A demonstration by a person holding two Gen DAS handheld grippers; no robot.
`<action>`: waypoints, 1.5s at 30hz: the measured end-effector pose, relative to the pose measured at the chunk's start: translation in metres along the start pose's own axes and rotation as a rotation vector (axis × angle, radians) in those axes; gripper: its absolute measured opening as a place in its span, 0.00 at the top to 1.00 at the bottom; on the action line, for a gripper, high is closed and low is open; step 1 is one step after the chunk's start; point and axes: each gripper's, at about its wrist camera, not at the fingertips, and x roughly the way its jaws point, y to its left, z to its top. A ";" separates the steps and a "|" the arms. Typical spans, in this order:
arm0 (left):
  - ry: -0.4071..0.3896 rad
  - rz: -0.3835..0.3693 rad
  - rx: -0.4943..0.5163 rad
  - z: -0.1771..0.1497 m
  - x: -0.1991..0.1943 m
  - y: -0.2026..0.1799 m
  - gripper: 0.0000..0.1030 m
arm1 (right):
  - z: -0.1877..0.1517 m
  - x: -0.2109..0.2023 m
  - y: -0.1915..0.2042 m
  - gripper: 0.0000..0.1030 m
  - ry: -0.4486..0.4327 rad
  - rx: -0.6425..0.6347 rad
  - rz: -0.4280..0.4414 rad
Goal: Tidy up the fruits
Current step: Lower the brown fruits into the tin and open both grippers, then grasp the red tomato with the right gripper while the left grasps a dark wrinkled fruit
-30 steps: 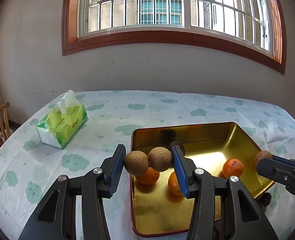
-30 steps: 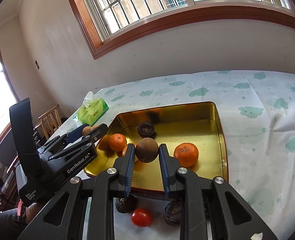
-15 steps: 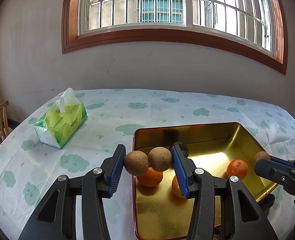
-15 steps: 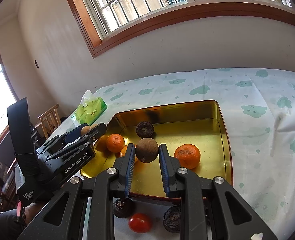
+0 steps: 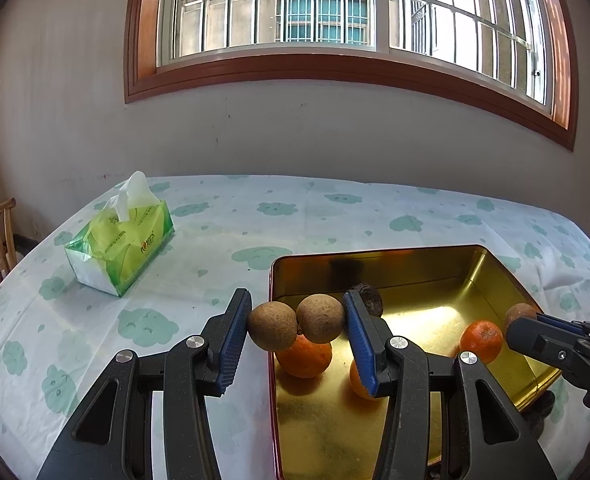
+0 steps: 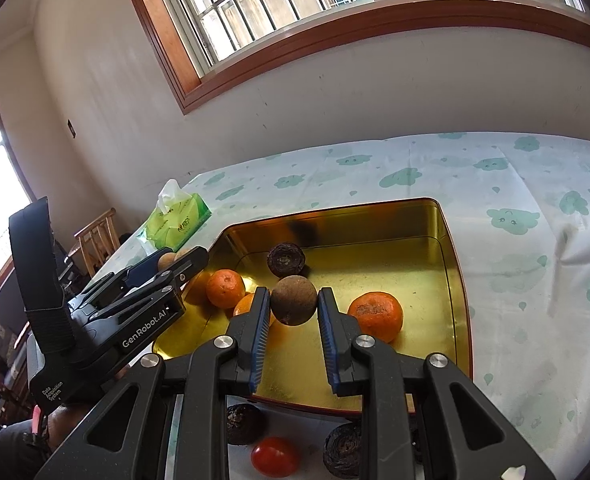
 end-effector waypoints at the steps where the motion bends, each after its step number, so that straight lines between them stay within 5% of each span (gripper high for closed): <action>1: -0.001 0.000 -0.002 0.000 0.000 0.000 0.53 | 0.000 0.001 -0.001 0.78 0.001 0.001 0.000; 36: 0.017 -0.019 -0.013 0.000 0.021 0.007 0.52 | 0.002 0.023 -0.012 0.76 0.009 0.005 -0.011; 40: -0.013 -0.012 -0.021 -0.001 0.017 0.008 0.28 | 0.004 0.023 -0.013 0.76 0.002 -0.007 -0.018; 45: -0.068 -0.010 -0.070 0.000 -0.001 0.022 0.16 | 0.000 -0.002 -0.012 0.76 0.003 -0.012 0.038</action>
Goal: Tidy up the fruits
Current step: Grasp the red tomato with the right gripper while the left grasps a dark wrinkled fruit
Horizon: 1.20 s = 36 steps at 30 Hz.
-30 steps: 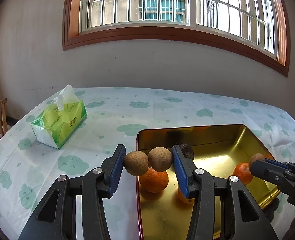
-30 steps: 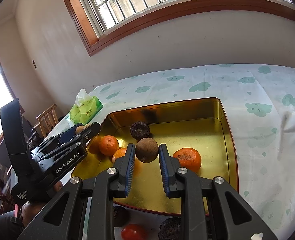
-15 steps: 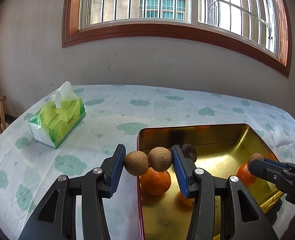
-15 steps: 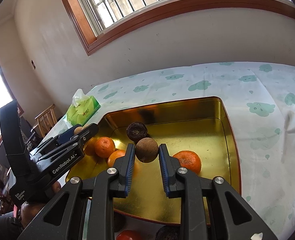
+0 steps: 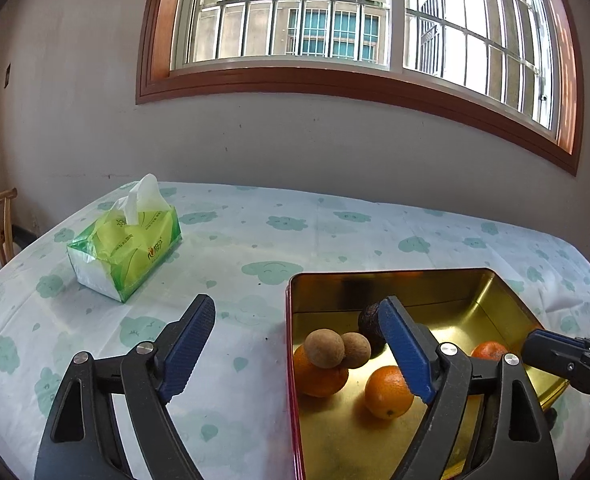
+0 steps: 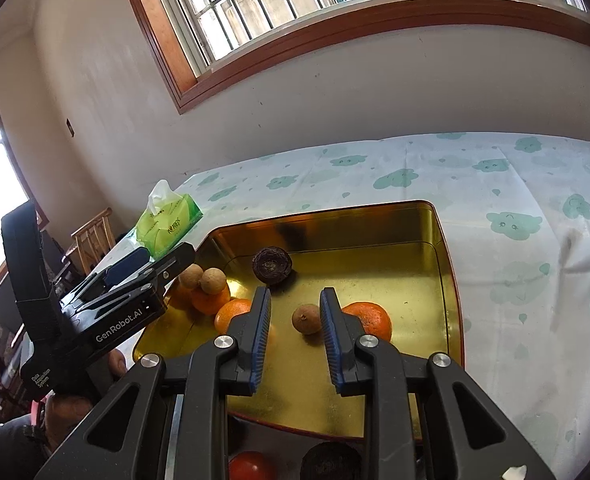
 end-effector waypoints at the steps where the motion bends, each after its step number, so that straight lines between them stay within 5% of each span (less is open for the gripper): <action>1: -0.007 -0.001 -0.014 0.000 -0.004 0.004 0.16 | -0.003 -0.007 0.001 0.76 0.013 -0.002 0.035; 9: 0.015 -0.023 -0.081 -0.014 -0.042 0.033 0.16 | -0.046 -0.044 0.025 0.76 0.135 -0.110 0.117; 21: 0.064 -0.044 0.115 -0.056 -0.108 0.016 0.16 | -0.075 0.003 0.052 0.58 0.282 -0.362 -0.041; 24: 0.086 -0.084 0.105 -0.060 -0.113 0.013 0.16 | -0.075 0.013 0.048 0.59 0.304 -0.335 0.008; 25: 0.094 -0.100 0.100 -0.060 -0.113 0.011 0.16 | -0.076 0.017 0.047 0.73 0.324 -0.331 -0.002; 29: 0.149 -0.162 0.093 -0.063 -0.110 -0.003 0.16 | -0.077 -0.007 0.039 0.74 0.268 -0.293 -0.036; 36: 0.278 -0.234 0.042 -0.072 -0.080 -0.042 0.17 | -0.072 -0.078 -0.051 0.74 0.098 0.042 -0.174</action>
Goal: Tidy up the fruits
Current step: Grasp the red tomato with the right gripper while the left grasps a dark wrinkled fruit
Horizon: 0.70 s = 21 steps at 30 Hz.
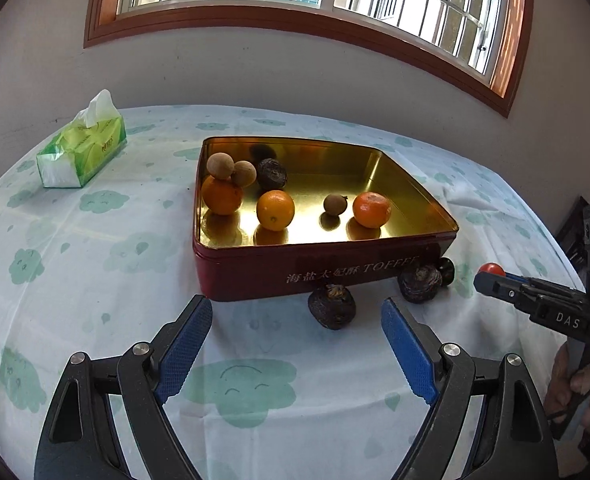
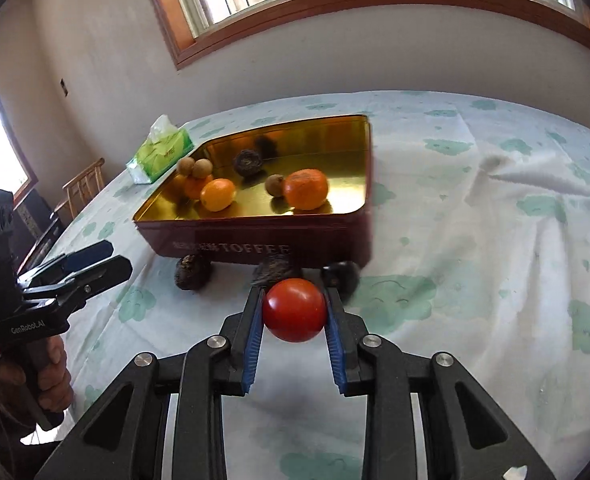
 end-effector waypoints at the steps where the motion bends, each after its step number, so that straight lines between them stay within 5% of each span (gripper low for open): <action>1: 0.014 0.007 -0.003 0.001 0.007 -0.005 0.18 | 0.001 -0.004 -0.016 0.74 -0.007 0.049 -0.018; 7: 0.035 0.063 0.000 0.008 0.032 -0.027 0.23 | 0.005 -0.004 -0.060 0.74 -0.022 0.153 -0.063; 11: 0.098 0.082 -0.012 0.009 0.049 -0.028 0.38 | 0.004 0.000 -0.057 0.74 -0.021 0.138 -0.043; 17: 0.135 0.117 0.006 0.007 0.058 -0.032 0.40 | 0.003 0.006 -0.057 0.74 0.007 0.139 -0.018; 18: 0.134 0.125 0.015 0.007 0.058 -0.034 0.43 | 0.004 0.006 -0.056 0.74 0.012 0.137 -0.018; 20: 0.131 0.137 0.020 0.006 0.057 -0.034 0.66 | 0.004 0.008 -0.055 0.74 0.022 0.135 -0.021; 21: 0.130 0.139 0.016 0.007 0.057 -0.034 0.66 | 0.003 0.009 -0.055 0.74 0.027 0.136 -0.022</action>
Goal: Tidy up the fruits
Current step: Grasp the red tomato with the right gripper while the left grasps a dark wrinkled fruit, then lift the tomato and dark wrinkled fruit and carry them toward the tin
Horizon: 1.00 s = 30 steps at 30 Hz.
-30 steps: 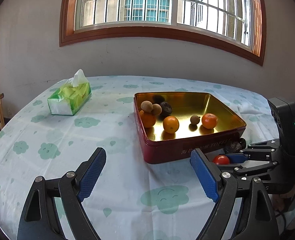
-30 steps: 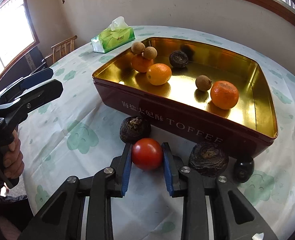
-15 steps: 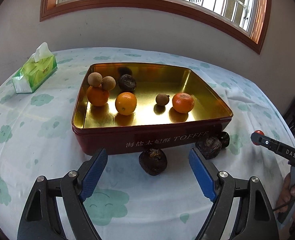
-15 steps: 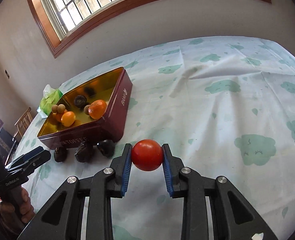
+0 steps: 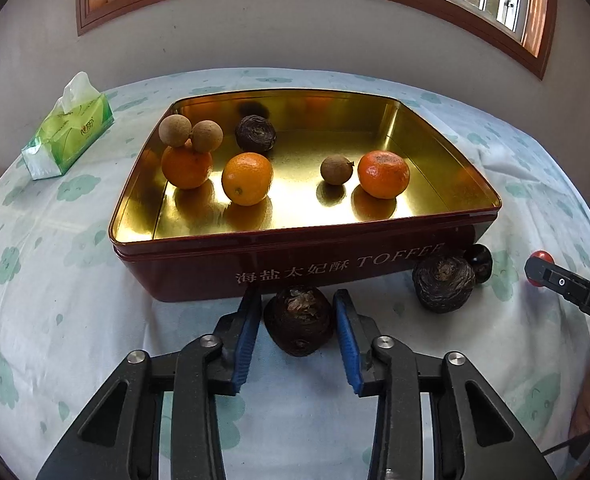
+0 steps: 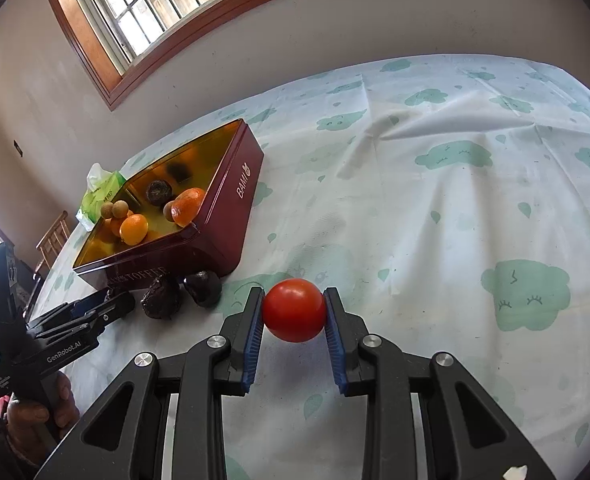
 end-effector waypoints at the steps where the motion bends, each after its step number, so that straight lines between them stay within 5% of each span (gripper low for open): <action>1: 0.000 -0.004 -0.004 0.000 0.000 0.001 0.66 | 0.000 0.001 0.000 0.74 0.004 0.003 -0.002; 30: -0.006 -0.023 -0.037 0.001 -0.002 0.008 0.66 | 0.000 0.005 0.010 0.74 0.016 -0.050 -0.076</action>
